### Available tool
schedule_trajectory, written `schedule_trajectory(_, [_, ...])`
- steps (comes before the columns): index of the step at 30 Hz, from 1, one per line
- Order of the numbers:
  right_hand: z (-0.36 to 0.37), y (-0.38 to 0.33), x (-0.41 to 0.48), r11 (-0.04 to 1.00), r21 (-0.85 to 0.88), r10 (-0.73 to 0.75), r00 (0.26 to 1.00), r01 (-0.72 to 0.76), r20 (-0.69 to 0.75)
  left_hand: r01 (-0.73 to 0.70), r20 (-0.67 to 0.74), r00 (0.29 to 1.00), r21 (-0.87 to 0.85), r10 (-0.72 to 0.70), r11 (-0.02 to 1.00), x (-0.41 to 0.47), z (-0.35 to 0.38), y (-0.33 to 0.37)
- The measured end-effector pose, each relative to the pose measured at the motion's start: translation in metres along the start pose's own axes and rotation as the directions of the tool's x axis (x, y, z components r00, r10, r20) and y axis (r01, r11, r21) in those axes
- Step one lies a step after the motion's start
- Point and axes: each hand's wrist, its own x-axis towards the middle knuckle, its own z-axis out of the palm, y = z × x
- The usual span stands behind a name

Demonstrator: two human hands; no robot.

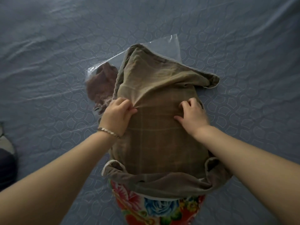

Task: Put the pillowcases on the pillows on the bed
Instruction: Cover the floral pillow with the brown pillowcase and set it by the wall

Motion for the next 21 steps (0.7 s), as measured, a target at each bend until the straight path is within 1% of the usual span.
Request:
schedule_trajectory(1, [0.001, 0.000, 0.000, 0.999, -0.026, -0.029, 1.000, 0.029, 0.003, -0.051, 0.016, 0.999, -0.002, 0.051, 0.999, -0.006, -0.006, 0.001])
schedule_trajectory(3, [0.001, 0.000, -0.005, 0.986, -0.044, -0.160, 0.987, 0.159, -0.026, -0.111, 0.057, 0.992, 0.023, 0.109, 0.994, -0.016, -0.015, -0.001])
schedule_trajectory(5, [0.002, 0.006, -0.012, 0.959, 0.027, -0.277, 0.954, 0.282, -0.110, -0.088, 0.103, 0.991, 0.009, 0.086, 0.996, -0.018, -0.017, -0.007])
schedule_trajectory(6, [0.001, 0.008, -0.018, 0.952, 0.066, -0.288, 0.949, 0.298, -0.129, -0.068, 0.123, 0.990, -0.030, 0.071, 0.997, -0.019, -0.016, -0.009])
schedule_trajectory(8, [-0.001, 0.010, -0.026, 0.961, 0.129, -0.241, 0.969, 0.246, -0.054, -0.095, 0.116, 0.987, -0.102, 0.107, 0.990, -0.018, -0.012, -0.009])
schedule_trajectory(10, [0.003, 0.013, -0.021, 0.981, 0.159, -0.117, 0.993, 0.115, 0.004, -0.174, 0.077, 0.980, -0.119, 0.184, 0.978, -0.021, -0.010, -0.001])
schedule_trajectory(12, [0.005, 0.013, -0.011, 0.994, 0.098, -0.041, 0.999, 0.038, 0.028, -0.234, 0.045, 0.970, -0.099, 0.240, 0.967, -0.028, -0.009, 0.005])
schedule_trajectory(14, [0.006, 0.011, -0.004, 0.999, 0.002, -0.054, 0.998, 0.054, 0.008, -0.241, 0.062, 0.967, -0.088, 0.247, 0.967, -0.032, -0.010, 0.002])
schedule_trajectory(16, [0.008, 0.014, -0.002, 0.983, -0.021, -0.184, 0.981, 0.183, -0.067, -0.228, 0.110, 0.967, -0.027, 0.230, 0.973, -0.031, -0.011, -0.007])
schedule_trajectory(18, [0.009, 0.025, -0.005, 0.937, 0.028, -0.339, 0.927, 0.347, -0.158, -0.251, 0.182, 0.957, 0.131, 0.226, 0.959, -0.027, -0.013, -0.020])
schedule_trajectory(19, [0.009, 0.033, -0.014, 0.916, 0.029, -0.390, 0.904, 0.400, -0.176, -0.272, 0.233, 0.948, 0.229, 0.219, 0.935, -0.025, -0.013, -0.026])
schedule_trajectory(20, [0.011, 0.044, -0.023, 0.898, -0.007, -0.435, 0.884, 0.440, -0.174, -0.292, 0.287, 0.936, 0.305, 0.205, 0.906, -0.022, -0.014, -0.029])
schedule_trajectory(21, [0.017, 0.054, -0.035, 0.892, -0.036, -0.450, 0.879, 0.450, -0.159, -0.301, 0.329, 0.925, 0.332, 0.190, 0.894, -0.021, -0.013, -0.028])
